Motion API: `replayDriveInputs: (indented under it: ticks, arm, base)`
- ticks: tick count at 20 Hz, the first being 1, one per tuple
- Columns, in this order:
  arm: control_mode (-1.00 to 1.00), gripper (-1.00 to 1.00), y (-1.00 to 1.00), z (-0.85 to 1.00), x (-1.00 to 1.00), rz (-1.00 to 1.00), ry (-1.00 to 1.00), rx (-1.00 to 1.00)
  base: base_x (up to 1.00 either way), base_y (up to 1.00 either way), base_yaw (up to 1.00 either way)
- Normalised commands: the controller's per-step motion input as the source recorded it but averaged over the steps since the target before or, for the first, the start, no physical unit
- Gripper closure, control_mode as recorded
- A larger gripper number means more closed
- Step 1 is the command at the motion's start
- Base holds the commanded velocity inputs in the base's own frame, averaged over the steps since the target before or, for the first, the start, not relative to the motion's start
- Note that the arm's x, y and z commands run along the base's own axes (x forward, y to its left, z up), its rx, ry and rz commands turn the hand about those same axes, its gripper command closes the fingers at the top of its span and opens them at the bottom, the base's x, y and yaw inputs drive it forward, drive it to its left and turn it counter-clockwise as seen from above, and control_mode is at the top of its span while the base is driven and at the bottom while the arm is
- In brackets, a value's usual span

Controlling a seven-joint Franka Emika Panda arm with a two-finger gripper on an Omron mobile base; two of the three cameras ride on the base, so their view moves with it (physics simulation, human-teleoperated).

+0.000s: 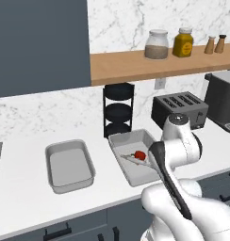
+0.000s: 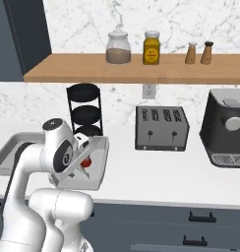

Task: Place one bell pepper and one fish in each tupperware on the nearby counter, to pack two identical lunches.

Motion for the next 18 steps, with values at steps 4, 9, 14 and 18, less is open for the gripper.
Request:
replayDriveInputs:
  ticks: [4,9,14,18]
  arm:
    - [-1.00,-1.00,0.00,0.67,-0.77,-0.19,-0.42,0.16]
    - [-1.00,-1.00,0.07,0.57,-0.59,-0.48,-0.34,0.36]
    - [-1.00,-1.00,0.48,0.00,-0.73,-0.39,-0.37,0.19]
    - [-1.00,-1.00,0.62,0.00,-0.49,-0.18,-0.17,0.03]
  base:
    - [0.00,0.00,0.00]
    - [0.00,0.00,0.00]
    - [0.00,0.00,0.00]
    - [0.00,0.00,0.00]
